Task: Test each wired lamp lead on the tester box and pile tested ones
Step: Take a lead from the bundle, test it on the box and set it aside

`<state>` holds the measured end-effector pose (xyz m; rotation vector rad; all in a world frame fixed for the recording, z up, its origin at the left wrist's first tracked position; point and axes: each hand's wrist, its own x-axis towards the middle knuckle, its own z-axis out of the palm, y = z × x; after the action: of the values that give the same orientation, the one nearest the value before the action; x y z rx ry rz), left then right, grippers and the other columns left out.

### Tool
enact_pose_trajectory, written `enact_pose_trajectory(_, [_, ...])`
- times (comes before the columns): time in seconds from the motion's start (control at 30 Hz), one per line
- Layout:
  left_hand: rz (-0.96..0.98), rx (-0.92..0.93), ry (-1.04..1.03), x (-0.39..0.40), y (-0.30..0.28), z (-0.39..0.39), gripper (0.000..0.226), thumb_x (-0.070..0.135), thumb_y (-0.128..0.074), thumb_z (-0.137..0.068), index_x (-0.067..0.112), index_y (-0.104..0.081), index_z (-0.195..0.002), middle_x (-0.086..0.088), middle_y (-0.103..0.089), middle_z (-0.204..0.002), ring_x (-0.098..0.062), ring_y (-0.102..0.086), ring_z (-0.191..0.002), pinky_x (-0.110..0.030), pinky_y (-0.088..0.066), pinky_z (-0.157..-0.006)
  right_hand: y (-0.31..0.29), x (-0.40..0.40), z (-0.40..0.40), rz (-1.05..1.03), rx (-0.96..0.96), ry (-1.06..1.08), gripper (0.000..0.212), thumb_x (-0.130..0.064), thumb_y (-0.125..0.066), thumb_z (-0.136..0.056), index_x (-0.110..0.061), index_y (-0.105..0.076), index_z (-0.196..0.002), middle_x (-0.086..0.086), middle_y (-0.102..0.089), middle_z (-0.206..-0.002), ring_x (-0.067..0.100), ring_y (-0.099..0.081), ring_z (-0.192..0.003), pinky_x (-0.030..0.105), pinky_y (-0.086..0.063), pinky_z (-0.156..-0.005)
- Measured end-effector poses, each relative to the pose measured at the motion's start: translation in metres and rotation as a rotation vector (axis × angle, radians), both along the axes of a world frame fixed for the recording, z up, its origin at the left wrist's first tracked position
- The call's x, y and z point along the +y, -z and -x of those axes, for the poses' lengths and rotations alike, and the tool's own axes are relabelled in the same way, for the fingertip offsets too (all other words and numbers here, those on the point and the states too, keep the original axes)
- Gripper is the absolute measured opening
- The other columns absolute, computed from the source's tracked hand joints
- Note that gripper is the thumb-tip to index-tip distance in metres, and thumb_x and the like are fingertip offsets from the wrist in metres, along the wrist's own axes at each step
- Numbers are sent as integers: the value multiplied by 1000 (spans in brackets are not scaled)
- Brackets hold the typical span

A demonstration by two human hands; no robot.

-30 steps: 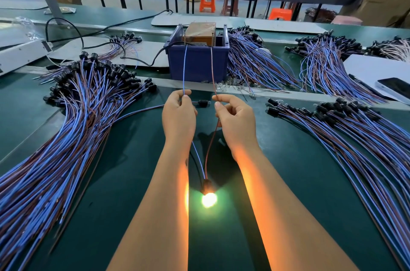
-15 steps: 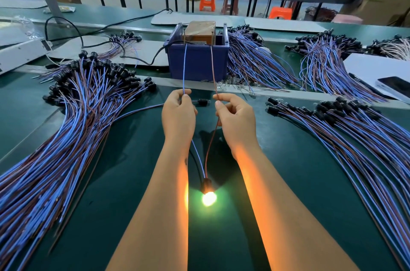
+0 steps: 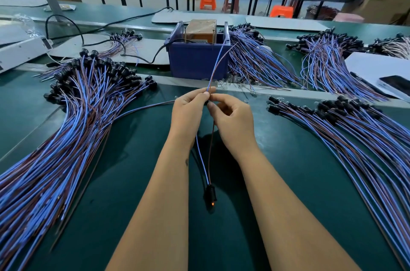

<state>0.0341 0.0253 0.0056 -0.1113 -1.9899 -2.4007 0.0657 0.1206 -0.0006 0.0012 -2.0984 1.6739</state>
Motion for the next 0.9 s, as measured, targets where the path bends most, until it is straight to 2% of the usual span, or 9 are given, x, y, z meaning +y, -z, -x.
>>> enact_pose_trajectory(0.13, [-28, -20, 63, -2, 0, -1, 20, 23, -59, -94, 25, -79, -90, 12, -68, -67, -2, -50, -55, -11, -38, -48, 2, 2, 1, -15, -23, 2, 17, -4, -65, -90, -12, -75, -102, -18, -61, -63, -2, -53, -59, 19, -43, -63])
enact_pose_trajectory(0.23, [-58, -48, 34, -1, 0, -1, 16, 18, -63, -93, 22, -76, -84, 10, -63, -59, -2, -46, -47, -14, -37, -44, 2, 1, 0, -31, -34, -22, 17, -7, -64, -90, -19, -75, -97, -16, -63, -63, 4, -55, -60, 27, -48, -63])
enact_pose_trajectory(0.37, [-166, -98, -17, -5, -1, 4, 17, 15, -58, -95, 17, -68, -81, 10, -45, -49, -6, -35, -44, -16, -25, -43, 2, 6, 1, 25, -74, -42, 27, -2, -58, -93, -24, -70, -104, 4, -64, -73, 16, -56, -67, 38, -52, -69])
enact_pose_trajectory(0.43, [-261, -113, -31, -7, -1, 6, 19, 13, -57, -97, 17, -62, -79, 9, -46, -50, -6, -36, -46, -18, -24, -44, 2, 7, 1, -35, -94, -105, 41, -2, -70, -84, -28, -66, -115, 2, -60, -74, 8, -52, -65, 30, -50, -66])
enact_pose_trajectory(0.5, [-314, -115, -61, -8, -1, 7, 23, 11, -56, -97, 16, -58, -75, 7, -47, -53, -6, -39, -48, -16, -29, -42, 2, 4, -1, -69, -75, -226, 56, -4, -78, -77, -34, -63, -122, -12, -60, -76, 0, -49, -62, 17, -46, -66])
enact_pose_trajectory(0.6, [-348, -136, -109, -9, 1, 9, 22, 10, -55, -98, 17, -56, -77, 7, -48, -56, -7, -40, -51, -16, -33, -43, 0, 2, -4, 87, -10, -324, 32, -11, -68, -90, -31, -67, -115, -15, -66, -74, 3, -56, -66, 18, -50, -65])
enact_pose_trajectory(0.67, [-356, -139, -120, -11, 2, 9, 19, 9, -57, -97, 20, -58, -81, 7, -50, -61, -5, -45, -53, -15, -37, -45, 0, 7, -3, 243, 4, -243, 18, -20, -55, -100, -24, -70, -108, -6, -66, -72, 7, -57, -62, 22, -49, -63])
enact_pose_trajectory(0.77, [-296, -106, -45, -13, 2, 7, 20, 4, -63, -92, 21, -68, -84, 8, -63, -67, -2, -60, -60, -16, -47, -53, -1, 20, 1, 386, -42, -32, 29, -27, -44, -104, -21, -71, -95, -3, -66, -71, 8, -56, -55, 23, -47, -60])
enact_pose_trajectory(0.9, [-112, -9, 349, -13, 1, -2, 23, 1, -69, -83, 22, -79, -82, 4, -73, -77, -5, -68, -75, -19, -53, -69, -3, 42, 6, 468, -33, 144, 36, -22, -40, -106, -14, -62, -79, -6, -65, -68, 7, -57, -53, 18, -45, -50])
